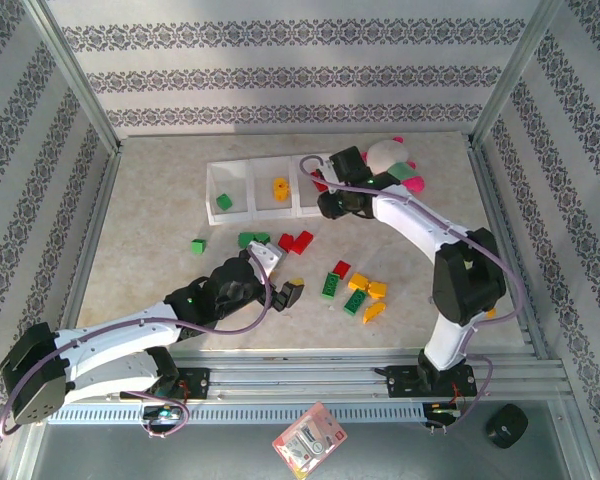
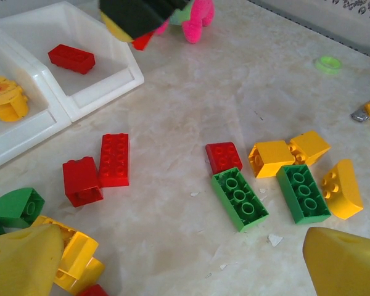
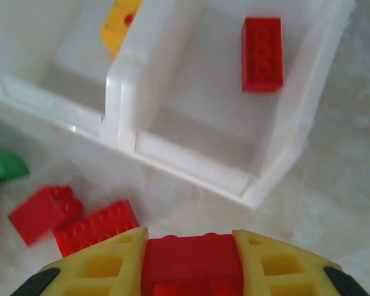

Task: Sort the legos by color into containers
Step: Pick up the lego from the middle-right of the table, then place the lego in the container, then pick up the lego from the center of the table.

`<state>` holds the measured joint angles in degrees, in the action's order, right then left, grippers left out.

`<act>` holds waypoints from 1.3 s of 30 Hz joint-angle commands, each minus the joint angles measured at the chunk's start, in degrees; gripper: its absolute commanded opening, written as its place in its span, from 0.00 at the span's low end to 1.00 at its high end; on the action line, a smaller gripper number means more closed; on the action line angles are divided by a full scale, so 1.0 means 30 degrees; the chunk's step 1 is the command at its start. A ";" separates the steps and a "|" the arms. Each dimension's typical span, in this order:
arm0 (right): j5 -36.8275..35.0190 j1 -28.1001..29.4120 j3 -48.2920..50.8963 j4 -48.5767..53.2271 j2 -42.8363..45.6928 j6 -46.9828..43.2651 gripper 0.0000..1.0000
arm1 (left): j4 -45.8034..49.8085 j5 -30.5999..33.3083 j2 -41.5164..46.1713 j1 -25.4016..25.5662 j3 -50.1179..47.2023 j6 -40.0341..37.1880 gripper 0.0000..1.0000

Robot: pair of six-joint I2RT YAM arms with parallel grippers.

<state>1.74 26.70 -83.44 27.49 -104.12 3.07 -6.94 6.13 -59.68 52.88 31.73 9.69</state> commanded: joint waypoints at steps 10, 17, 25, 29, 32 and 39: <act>-0.1871 -0.0533 -0.5985 -0.1809 -0.6336 0.2622 0.21 | 0.0094 0.1301 0.0755 0.0247 -0.0133 0.1112 0.99; -0.1314 -0.0667 -0.6167 -0.1250 -0.5522 0.2610 0.55 | 0.1172 0.2653 0.0676 0.0243 0.0246 0.1920 0.99; -0.0170 -0.0521 0.0140 -0.4016 0.0216 0.2306 0.83 | 0.3986 0.5751 -0.0034 0.0218 0.1536 0.3355 0.99; 0.1368 -0.0296 0.4798 -0.5997 0.4091 0.1669 0.88 | 0.6828 0.7341 -0.1802 0.0077 0.3469 0.4706 0.99; 0.1900 0.0297 0.7813 -0.6711 0.6893 0.0545 0.91 | 0.9261 0.8308 -0.4029 -0.0286 0.5699 0.6308 0.99; 0.1871 0.0915 1.2351 -0.4999 1.3258 -0.0074 0.94 | 1.1450 0.8394 -0.8671 -0.1110 0.9477 1.0511 0.97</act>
<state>6.59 29.52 -48.97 11.14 -69.17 4.19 20.91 29.21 -82.28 50.48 56.95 33.89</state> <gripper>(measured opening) 0.939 0.988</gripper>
